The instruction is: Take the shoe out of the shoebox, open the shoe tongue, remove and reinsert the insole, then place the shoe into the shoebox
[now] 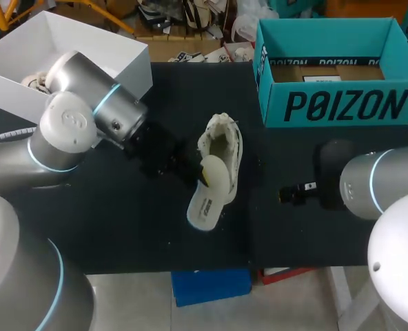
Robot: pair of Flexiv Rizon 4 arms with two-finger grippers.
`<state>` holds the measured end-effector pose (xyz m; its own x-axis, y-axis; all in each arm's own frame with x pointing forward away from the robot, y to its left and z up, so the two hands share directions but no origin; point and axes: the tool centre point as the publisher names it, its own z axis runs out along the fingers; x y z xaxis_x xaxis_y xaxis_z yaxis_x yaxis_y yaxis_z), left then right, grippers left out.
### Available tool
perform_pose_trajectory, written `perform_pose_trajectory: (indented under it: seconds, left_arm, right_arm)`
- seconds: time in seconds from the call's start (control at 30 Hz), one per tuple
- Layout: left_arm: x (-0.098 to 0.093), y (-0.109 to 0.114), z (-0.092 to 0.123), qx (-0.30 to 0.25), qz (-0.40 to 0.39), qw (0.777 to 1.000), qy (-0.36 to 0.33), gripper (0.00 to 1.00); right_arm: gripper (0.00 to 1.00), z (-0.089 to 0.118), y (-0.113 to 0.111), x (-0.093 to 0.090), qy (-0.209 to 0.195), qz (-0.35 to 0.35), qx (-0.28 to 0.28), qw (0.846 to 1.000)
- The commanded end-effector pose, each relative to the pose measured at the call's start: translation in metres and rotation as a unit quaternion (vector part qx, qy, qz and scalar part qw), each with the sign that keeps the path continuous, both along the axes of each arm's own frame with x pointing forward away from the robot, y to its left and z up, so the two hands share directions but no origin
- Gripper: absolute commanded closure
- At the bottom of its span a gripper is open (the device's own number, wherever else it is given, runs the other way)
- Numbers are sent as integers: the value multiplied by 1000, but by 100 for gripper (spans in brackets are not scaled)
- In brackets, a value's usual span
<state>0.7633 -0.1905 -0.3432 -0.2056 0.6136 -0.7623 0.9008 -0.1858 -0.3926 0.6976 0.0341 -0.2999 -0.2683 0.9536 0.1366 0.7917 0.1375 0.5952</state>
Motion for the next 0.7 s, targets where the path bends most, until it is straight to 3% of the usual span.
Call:
perform_pose_trajectory:
  seconds: [0.03,0.7]
  left_arm:
    - [2,-2,-1,0,-2,1000,0,100]
    - [23,-12,-12,8,-10,1000,6,100]
  right_arm:
    - [0,-2,1,-1,-2,-1,0,1000]
    - [0,-2,1,-1,-2,-1,0,1000]
